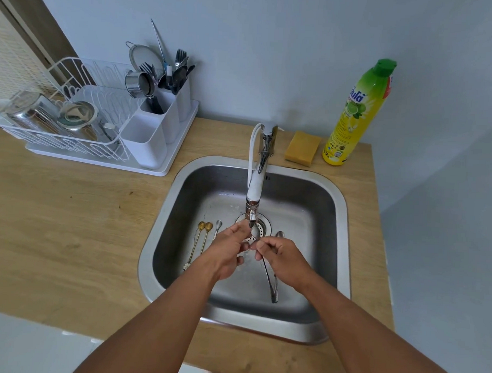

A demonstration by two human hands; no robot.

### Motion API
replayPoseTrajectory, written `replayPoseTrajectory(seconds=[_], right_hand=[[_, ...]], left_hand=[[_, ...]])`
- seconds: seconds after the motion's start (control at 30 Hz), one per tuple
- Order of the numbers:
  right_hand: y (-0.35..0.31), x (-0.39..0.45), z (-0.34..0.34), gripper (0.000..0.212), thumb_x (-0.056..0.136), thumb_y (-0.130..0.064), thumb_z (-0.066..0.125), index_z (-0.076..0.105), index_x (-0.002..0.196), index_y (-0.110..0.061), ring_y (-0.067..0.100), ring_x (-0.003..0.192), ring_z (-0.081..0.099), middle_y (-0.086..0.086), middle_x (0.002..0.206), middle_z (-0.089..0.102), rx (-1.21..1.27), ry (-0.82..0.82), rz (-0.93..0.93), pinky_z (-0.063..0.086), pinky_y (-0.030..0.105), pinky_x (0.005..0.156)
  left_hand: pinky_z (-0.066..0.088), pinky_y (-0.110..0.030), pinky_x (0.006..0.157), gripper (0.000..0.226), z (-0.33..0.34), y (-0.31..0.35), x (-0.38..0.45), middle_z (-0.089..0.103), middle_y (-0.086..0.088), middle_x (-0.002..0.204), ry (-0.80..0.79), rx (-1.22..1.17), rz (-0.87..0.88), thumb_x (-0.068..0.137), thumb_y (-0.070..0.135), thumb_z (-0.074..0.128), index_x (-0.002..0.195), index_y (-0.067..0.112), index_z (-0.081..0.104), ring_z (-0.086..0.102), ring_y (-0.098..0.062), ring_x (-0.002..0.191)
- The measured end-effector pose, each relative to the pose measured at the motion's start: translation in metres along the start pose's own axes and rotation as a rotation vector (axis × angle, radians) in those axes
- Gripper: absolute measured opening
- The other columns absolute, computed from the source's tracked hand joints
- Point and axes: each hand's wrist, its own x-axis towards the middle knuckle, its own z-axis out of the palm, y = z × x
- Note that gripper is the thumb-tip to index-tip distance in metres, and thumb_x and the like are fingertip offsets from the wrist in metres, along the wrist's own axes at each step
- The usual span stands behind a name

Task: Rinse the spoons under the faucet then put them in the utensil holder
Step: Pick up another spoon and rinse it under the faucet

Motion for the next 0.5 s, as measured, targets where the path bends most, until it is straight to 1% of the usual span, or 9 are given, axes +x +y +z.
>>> replayPoseTrajectory(seconds=[0.07, 0.13, 0.2, 0.23, 0.3, 0.37, 0.43, 0.47, 0.5], right_hand=[[0.002, 0.000, 0.000, 0.022, 0.105, -0.017, 0.055, 0.076, 0.099, -0.013, -0.005, 0.053, 0.052, -0.006, 0.075, 0.069, -0.017, 0.010, -0.007, 0.038, 0.008, 0.059], [0.006, 0.001, 0.000, 0.022, 0.105, -0.018, 0.056, 0.075, 0.096, -0.016, -0.003, 0.057, 0.056, -0.007, 0.075, 0.071, -0.060, 0.034, -0.023, 0.039, 0.019, 0.075], [0.010, 0.003, 0.001, 0.021, 0.104, -0.020, 0.058, 0.075, 0.092, -0.017, 0.000, 0.061, 0.058, -0.006, 0.077, 0.073, -0.091, 0.059, -0.039, 0.038, 0.029, 0.084], [0.011, 0.003, 0.001, 0.022, 0.103, -0.021, 0.058, 0.075, 0.090, -0.018, 0.001, 0.061, 0.059, -0.007, 0.078, 0.074, -0.095, 0.072, -0.045, 0.039, 0.031, 0.085], [0.013, 0.003, 0.002, 0.022, 0.102, -0.023, 0.060, 0.074, 0.086, -0.025, 0.005, 0.064, 0.062, -0.009, 0.078, 0.074, -0.100, 0.103, -0.049, 0.044, 0.032, 0.085], [0.014, 0.004, 0.003, 0.022, 0.102, -0.024, 0.061, 0.073, 0.084, -0.030, 0.009, 0.069, 0.065, -0.012, 0.079, 0.074, -0.106, 0.125, -0.053, 0.047, 0.033, 0.085], [0.015, 0.003, 0.005, 0.021, 0.101, -0.024, 0.062, 0.074, 0.085, -0.027, 0.006, 0.068, 0.064, -0.013, 0.077, 0.074, -0.120, 0.137, -0.063, 0.042, 0.038, 0.094], [0.014, 0.002, 0.005, 0.020, 0.101, -0.024, 0.062, 0.074, 0.085, -0.025, 0.007, 0.068, 0.064, -0.013, 0.077, 0.073, -0.120, 0.141, -0.061, 0.041, 0.039, 0.096], [0.014, 0.002, 0.005, 0.020, 0.101, -0.025, 0.062, 0.074, 0.085, -0.027, 0.008, 0.070, 0.065, -0.013, 0.077, 0.073, -0.116, 0.144, -0.054, 0.044, 0.039, 0.096]], left_hand=[[0.029, -0.029, 0.061, 0.025, 0.001, 0.002, -0.002, 0.062, 0.012, 0.086, 0.028, 0.060, 0.030, 0.095, 0.043, 0.072, 0.116, 0.031, 0.072, 0.045, -0.008, 0.071], [0.030, -0.029, 0.061, 0.026, 0.003, 0.004, -0.003, 0.068, 0.012, 0.091, 0.080, 0.104, 0.064, 0.089, 0.047, 0.078, 0.107, 0.030, 0.073, 0.049, -0.010, 0.076], [0.037, -0.027, 0.062, 0.032, 0.005, 0.004, -0.003, 0.073, 0.010, 0.097, 0.118, 0.109, 0.117, 0.084, 0.047, 0.082, 0.108, 0.027, 0.074, 0.055, -0.011, 0.080], [0.040, -0.025, 0.063, 0.034, 0.006, 0.003, -0.003, 0.074, 0.009, 0.096, 0.130, 0.113, 0.153, 0.082, 0.045, 0.084, 0.108, 0.025, 0.075, 0.057, -0.010, 0.079], [0.044, -0.021, 0.065, 0.027, 0.008, 0.001, -0.003, 0.077, 0.010, 0.085, 0.131, 0.113, 0.223, 0.079, 0.036, 0.088, 0.100, 0.022, 0.078, 0.063, -0.007, 0.076], [0.048, -0.020, 0.069, 0.018, 0.009, -0.002, -0.004, 0.078, 0.009, 0.084, 0.125, 0.131, 0.275, 0.077, 0.028, 0.090, 0.092, 0.023, 0.080, 0.070, -0.008, 0.081], [0.049, -0.023, 0.075, 0.016, 0.011, -0.004, -0.004, 0.079, 0.006, 0.087, 0.144, 0.161, 0.311, 0.078, 0.029, 0.090, 0.089, 0.024, 0.080, 0.072, -0.012, 0.088], [0.049, -0.025, 0.077, 0.015, 0.011, -0.005, -0.005, 0.079, 0.006, 0.087, 0.149, 0.166, 0.322, 0.079, 0.031, 0.089, 0.089, 0.025, 0.080, 0.072, -0.011, 0.087], [0.048, -0.025, 0.078, 0.015, 0.013, -0.005, -0.005, 0.079, 0.007, 0.086, 0.154, 0.160, 0.327, 0.081, 0.035, 0.087, 0.090, 0.024, 0.081, 0.072, -0.007, 0.084]])
